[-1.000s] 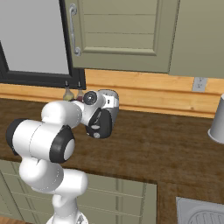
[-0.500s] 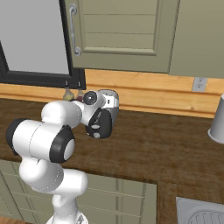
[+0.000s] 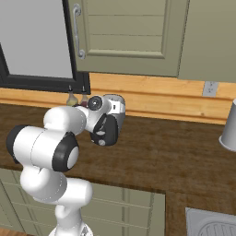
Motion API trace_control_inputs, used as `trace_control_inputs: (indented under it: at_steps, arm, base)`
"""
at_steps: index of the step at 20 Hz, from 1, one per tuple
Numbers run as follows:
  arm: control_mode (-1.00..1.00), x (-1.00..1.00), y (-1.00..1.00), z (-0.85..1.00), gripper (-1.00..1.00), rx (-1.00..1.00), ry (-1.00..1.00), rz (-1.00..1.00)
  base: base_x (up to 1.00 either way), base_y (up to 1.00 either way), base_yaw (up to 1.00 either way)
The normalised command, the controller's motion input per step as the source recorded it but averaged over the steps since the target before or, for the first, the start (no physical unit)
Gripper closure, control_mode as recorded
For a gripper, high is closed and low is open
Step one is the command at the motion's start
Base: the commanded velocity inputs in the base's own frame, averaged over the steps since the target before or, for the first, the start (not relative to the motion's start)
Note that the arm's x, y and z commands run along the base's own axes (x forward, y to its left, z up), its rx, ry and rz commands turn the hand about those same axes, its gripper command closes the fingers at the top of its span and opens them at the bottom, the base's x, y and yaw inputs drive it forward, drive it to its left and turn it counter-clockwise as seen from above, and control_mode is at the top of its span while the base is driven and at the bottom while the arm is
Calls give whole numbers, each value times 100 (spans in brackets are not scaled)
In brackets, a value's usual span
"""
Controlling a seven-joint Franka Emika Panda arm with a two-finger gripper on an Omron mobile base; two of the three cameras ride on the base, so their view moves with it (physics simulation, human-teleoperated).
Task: Start the toaster. Once the lever pops up, take the bread to the plate on the dining counter.
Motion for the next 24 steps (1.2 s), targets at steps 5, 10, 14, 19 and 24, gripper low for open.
trace_control_inputs:
  at_steps: [5, 10, 14, 19, 24]
  arm:
    - [-100, 0, 0, 0, -100, 0, 0, 0]
    - [-100, 0, 0, 0, -100, 0, 0, 0]
    - [-100, 0, 0, 0, -100, 0, 0, 0]
    - [-100, 0, 0, 0, -100, 0, 0, 0]
    - [-100, 0, 0, 0, -100, 0, 0, 0]
  base:
    - [0, 0, 0]
    - [0, 0, 0]
    - [0, 0, 0]
    - [0, 0, 0]
    - [0, 0, 0]
